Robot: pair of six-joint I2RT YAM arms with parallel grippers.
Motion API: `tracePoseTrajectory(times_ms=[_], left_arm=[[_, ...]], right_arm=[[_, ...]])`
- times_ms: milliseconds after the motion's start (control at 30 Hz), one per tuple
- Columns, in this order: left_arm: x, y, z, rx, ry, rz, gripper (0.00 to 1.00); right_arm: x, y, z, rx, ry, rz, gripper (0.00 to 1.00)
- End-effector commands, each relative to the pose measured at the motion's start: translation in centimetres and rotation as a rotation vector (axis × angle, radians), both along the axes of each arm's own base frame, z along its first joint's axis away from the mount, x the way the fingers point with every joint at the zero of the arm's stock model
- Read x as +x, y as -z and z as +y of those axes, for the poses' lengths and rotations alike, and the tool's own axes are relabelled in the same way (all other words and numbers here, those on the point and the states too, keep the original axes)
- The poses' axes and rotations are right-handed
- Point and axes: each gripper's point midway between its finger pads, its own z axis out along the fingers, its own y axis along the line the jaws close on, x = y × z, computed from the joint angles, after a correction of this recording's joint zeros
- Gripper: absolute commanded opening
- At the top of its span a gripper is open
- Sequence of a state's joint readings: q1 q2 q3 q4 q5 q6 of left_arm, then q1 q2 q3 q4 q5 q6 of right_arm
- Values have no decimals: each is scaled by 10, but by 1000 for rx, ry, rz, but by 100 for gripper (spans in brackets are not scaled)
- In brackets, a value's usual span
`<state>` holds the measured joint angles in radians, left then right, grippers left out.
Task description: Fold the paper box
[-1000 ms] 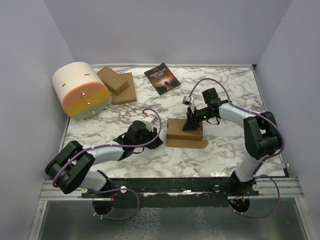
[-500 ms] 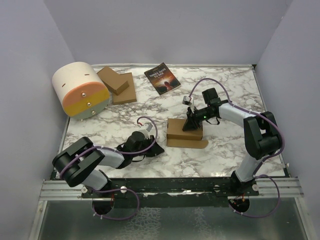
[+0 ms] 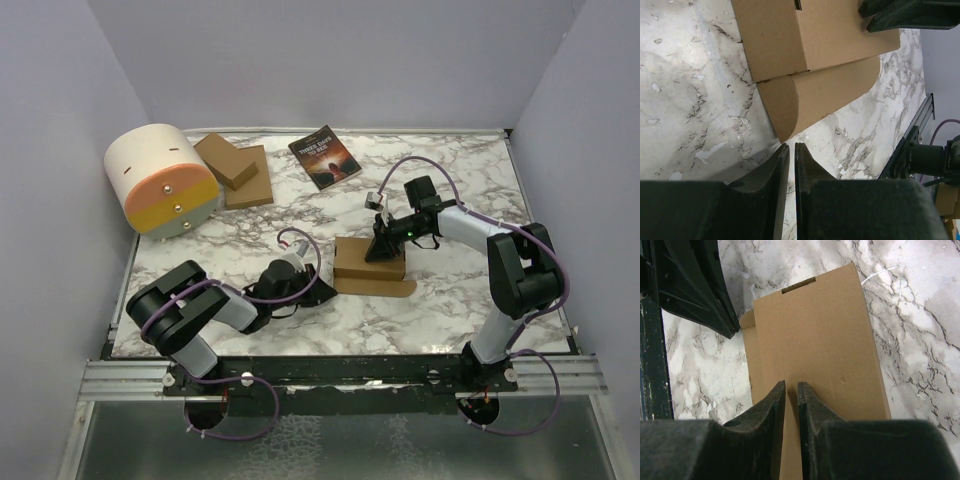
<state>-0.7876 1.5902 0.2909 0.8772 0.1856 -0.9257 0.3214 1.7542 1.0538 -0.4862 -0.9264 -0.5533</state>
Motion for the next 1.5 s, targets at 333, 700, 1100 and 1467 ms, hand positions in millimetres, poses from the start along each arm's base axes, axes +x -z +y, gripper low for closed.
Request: tracePoseTrajectory(times_ms=[333,700,1100,1467], left_arm=[[26,-22,-6,26,-33,-112,14],[37,-31,1,54,-45,-158,14],[34,-53,14,69,-13,-243,21],[13,-85,16,298,314,-755,51]], right_arm=[[-3,25,-7,-84,12,36,18],[-3,25,-7,-84,12,36,18],[-3,25,-7,-87,15,38,18],[-2,26,-7,-88,15,37,18]])
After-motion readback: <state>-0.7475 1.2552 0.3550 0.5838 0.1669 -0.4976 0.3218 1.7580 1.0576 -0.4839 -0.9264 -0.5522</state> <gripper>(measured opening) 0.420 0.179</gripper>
